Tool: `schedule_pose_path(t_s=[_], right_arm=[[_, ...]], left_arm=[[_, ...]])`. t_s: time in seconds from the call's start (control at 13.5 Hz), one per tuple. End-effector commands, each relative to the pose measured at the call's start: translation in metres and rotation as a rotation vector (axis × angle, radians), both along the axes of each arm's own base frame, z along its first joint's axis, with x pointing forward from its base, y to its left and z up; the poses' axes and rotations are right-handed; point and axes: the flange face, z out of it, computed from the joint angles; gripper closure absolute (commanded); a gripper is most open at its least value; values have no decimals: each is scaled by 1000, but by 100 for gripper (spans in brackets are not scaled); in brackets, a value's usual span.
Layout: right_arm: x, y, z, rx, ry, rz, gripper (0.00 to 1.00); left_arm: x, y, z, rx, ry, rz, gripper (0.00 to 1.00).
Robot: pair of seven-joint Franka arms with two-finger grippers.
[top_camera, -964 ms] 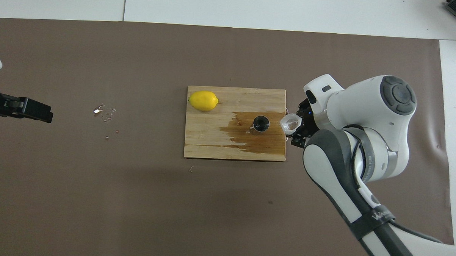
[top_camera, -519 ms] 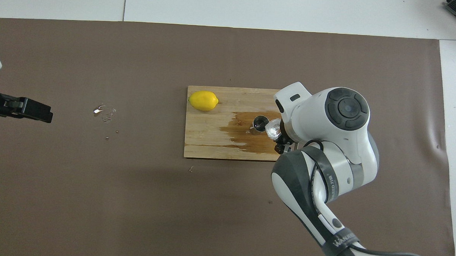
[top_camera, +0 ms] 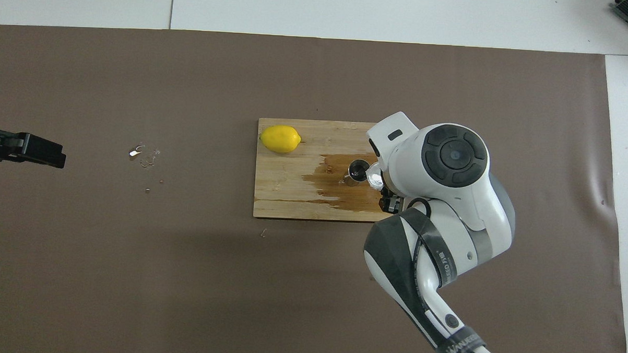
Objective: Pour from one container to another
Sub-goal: 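Tilt the white cup over the silver cup with the right gripper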
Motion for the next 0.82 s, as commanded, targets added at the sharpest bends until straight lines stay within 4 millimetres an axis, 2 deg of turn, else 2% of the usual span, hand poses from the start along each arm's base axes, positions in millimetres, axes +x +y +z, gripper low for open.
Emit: schedule_pose_path(t_s=[0.0,0.15,0.22,0.3,0.74], right_arm=[[7,1,13,-37,-8,-15,81],[8,5,14,-68,-12,1,81],[7,17,10,-98,-20,33,81],[8,20,5,-109,-13,35,80],[6,17,3,-192,-12,50,80]], left_arm=[[-3,-6,0,7,-19,-4,0],[-4,-9,-1,8,-17,52,0],[-3,-4,-1,8,-17,60,0],[-3,-4,0,8,-17,56,0],[-3,2,1,8,-23,60,0]])
